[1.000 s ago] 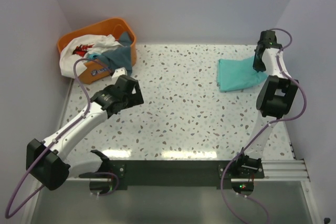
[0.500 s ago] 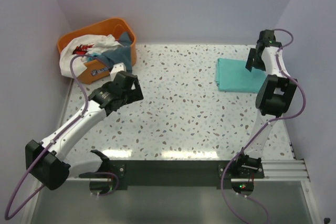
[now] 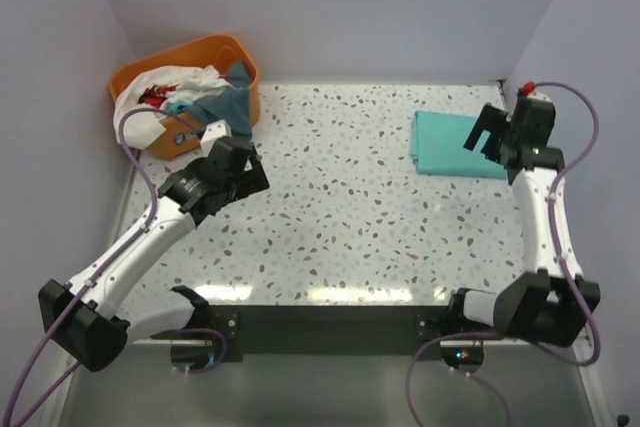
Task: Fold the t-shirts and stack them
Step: Neatly place the folded tshirt to the corner
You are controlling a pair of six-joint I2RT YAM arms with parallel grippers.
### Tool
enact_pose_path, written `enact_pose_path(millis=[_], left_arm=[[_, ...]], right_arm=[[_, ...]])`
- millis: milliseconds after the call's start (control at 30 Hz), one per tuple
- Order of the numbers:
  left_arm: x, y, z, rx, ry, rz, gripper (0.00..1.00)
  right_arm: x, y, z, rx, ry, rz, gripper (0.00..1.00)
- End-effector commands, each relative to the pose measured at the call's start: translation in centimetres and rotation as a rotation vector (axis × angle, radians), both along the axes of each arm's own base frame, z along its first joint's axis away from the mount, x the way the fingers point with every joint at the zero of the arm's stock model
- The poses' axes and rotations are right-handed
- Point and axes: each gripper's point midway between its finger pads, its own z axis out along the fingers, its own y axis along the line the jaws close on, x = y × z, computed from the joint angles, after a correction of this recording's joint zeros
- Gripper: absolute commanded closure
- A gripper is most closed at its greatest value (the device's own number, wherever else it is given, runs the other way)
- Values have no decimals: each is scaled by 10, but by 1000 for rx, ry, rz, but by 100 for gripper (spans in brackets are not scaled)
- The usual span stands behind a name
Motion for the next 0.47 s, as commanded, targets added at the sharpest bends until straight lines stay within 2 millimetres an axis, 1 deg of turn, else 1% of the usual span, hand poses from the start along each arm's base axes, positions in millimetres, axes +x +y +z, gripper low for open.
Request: enact_pose_path(millis=[0, 33, 67, 100, 133, 233, 333, 433], left_arm=[[-6, 7, 17, -49, -62, 34, 0], [-7, 8, 18, -51, -71, 38, 0], [-9, 11, 21, -53, -79, 42, 0], [-12, 13, 20, -44, -71, 47, 0], [-13, 17, 21, -39, -77, 64, 0], [-20, 25, 22, -35, -79, 96, 0], [-24, 28, 27, -62, -104, 110, 0], [-26, 29, 27, -71, -112, 113, 0]], right_arm=[[-28, 49, 6, 145, -172, 122, 2], [-34, 54, 5, 160, -186, 132, 1], [-41, 59, -2, 176, -190, 140, 1], [-48, 61, 6, 185, -222, 141, 1], [-53, 64, 1, 193, -219, 138, 1], [-64, 66, 5, 192, -248, 142, 1], [-69, 69, 5, 192, -257, 159, 1], [-70, 73, 4, 212, -257, 170, 1]])
